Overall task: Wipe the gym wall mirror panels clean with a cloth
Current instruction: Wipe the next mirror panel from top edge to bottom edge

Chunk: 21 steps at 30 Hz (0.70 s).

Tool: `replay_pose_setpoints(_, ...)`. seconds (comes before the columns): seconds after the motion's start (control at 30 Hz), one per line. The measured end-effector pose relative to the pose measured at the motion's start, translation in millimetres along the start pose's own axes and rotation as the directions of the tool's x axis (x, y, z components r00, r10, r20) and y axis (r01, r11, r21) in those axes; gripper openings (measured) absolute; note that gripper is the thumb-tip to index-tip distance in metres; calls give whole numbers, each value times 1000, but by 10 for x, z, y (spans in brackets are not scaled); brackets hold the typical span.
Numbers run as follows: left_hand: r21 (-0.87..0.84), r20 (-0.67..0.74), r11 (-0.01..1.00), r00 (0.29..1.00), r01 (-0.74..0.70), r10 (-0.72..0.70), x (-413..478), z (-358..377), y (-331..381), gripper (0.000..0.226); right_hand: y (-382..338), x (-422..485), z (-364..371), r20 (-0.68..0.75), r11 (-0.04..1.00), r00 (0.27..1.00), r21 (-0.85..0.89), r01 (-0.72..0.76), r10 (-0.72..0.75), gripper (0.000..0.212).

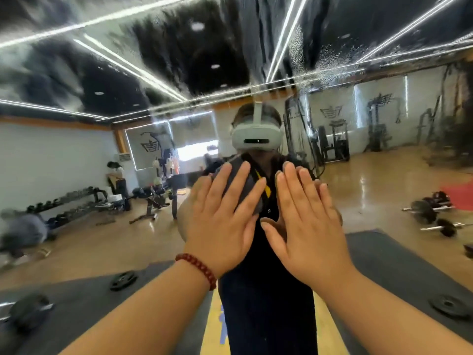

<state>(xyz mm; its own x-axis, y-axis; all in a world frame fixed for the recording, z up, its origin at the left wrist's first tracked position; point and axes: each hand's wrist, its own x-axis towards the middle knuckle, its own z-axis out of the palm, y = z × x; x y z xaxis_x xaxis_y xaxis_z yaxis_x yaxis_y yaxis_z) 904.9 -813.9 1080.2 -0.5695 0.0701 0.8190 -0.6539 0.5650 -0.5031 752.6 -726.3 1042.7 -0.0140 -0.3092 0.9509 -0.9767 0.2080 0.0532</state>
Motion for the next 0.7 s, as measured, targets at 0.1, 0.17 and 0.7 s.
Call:
replay_pose_setpoints(0.1, 18, 53, 995, 994, -102, 101, -402, 89, 111, 58, 15, -107, -14, 42, 1000, 999, 17, 20, -20, 77)
replay_pose_setpoints(0.17, 7, 54, 997, 995, -83, 82, -479, 81, 148, 58, 23, -237, -26, 73, 999, 997, 16, 32, -33, 76)
replay_pose_setpoints(0.7, 6, 114, 995, 989, -98, 97, -973, 211, 423, 64, -104, -646, 7, 194, 998, 981, 48, -30, 20, 82)
